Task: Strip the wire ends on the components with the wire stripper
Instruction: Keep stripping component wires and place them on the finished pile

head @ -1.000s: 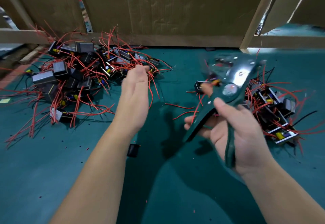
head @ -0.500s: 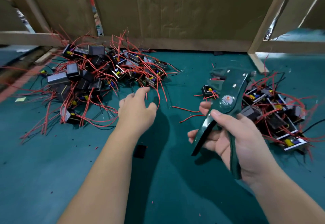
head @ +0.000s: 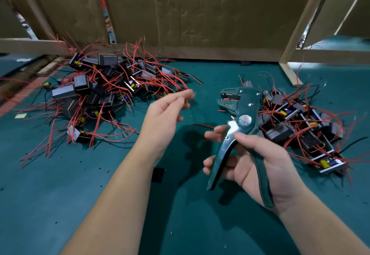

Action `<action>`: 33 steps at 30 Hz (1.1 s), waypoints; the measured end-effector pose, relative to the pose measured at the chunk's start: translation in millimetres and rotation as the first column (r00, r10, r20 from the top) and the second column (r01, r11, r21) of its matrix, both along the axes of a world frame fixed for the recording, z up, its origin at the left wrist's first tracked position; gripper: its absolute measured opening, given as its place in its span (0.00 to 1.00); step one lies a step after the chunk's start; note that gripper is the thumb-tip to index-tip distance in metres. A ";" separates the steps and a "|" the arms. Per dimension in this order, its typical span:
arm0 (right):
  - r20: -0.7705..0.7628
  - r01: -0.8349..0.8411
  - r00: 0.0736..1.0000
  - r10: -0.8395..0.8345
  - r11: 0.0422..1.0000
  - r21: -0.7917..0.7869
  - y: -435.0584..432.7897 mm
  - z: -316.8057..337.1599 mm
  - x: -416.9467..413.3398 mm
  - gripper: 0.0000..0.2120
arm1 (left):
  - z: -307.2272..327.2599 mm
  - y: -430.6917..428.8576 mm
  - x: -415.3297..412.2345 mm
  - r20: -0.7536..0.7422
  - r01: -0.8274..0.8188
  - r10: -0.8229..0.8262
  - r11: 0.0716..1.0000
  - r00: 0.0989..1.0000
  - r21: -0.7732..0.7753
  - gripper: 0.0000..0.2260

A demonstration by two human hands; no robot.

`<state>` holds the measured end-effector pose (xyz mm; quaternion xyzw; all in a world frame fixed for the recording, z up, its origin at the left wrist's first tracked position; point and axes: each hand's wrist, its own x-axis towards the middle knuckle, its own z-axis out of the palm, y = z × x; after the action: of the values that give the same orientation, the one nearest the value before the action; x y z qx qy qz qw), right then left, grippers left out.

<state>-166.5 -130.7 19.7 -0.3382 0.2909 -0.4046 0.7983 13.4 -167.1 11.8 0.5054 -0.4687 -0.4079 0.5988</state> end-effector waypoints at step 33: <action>-0.053 -0.455 0.889 0.456 0.862 -0.224 3.1 -0.2 -12.0 0.32 | 18.0 21.9 -15.7 -0.439 0.404 -0.319 0.908 0.840 0.113 0.09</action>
<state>-178.5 -127.6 19.5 -0.4870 0.1534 -0.2358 0.8268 -2.3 -145.2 29.8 0.3681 -0.3760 -0.6558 0.5413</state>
